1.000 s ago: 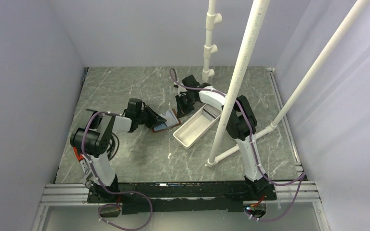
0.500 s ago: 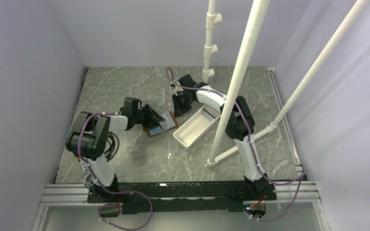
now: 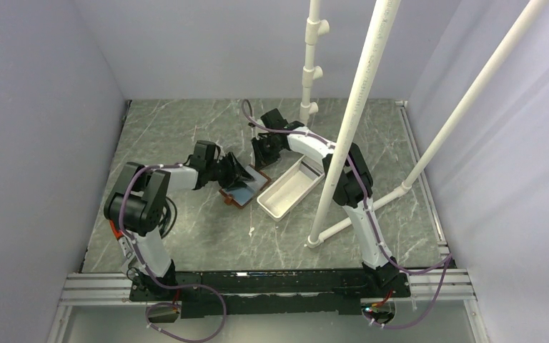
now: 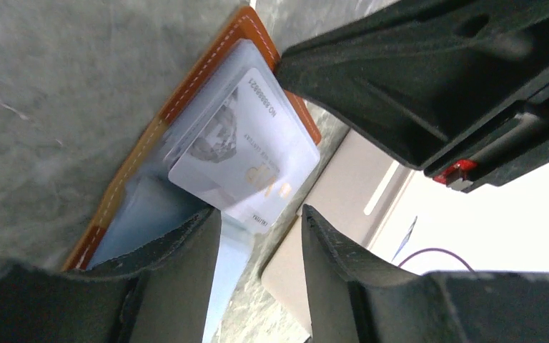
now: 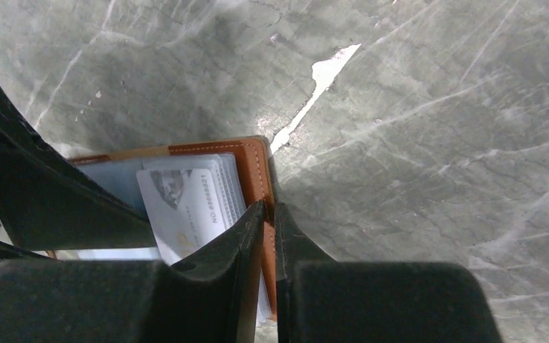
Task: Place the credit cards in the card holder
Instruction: Insert the credit card into the card holder, then pick up the credit card from the storage box.
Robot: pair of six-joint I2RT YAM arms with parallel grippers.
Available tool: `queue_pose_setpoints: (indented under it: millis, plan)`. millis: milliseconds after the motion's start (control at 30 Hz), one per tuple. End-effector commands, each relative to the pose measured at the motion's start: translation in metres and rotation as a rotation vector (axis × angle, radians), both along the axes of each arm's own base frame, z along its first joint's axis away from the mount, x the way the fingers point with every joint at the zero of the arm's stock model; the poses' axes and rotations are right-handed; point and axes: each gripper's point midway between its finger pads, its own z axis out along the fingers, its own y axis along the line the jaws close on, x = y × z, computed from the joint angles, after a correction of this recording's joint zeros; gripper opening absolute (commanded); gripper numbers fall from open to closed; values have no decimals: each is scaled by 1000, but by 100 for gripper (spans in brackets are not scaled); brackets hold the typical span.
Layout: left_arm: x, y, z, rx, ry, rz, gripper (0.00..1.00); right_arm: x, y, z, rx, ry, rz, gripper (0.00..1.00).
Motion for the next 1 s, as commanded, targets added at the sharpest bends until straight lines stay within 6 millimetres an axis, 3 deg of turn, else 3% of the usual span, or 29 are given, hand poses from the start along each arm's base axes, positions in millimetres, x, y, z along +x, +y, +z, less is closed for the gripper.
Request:
queue_pose_setpoints:
  millis: [0,133,267,333,467,567,700,833,967]
  plan:
    - [2,2,19,-49,-75,-35,51,-11,8,5,38,17,31,12]
    - [1,27,11,-18,13,38,57,-3,-10,4,19,25,-24,13]
    - [1,38,21,-2,6,56,58,-1,-17,15,-1,9,-36,17]
    - [1,39,34,1,-21,39,59,3,-19,32,2,-19,-49,23]
    - [-11,38,68,-6,-59,-14,60,12,-28,86,11,-55,-64,37]
    - [-22,44,88,33,-102,-52,61,13,-63,105,-97,-102,-128,54]
    - [-39,46,110,42,-136,-130,67,-8,-114,113,-187,-132,-177,75]
    - [-53,48,119,46,-149,-175,71,-18,-164,100,-388,-209,-214,82]
    - [-59,52,128,79,-201,-209,73,-14,-193,102,-569,-326,-232,85]
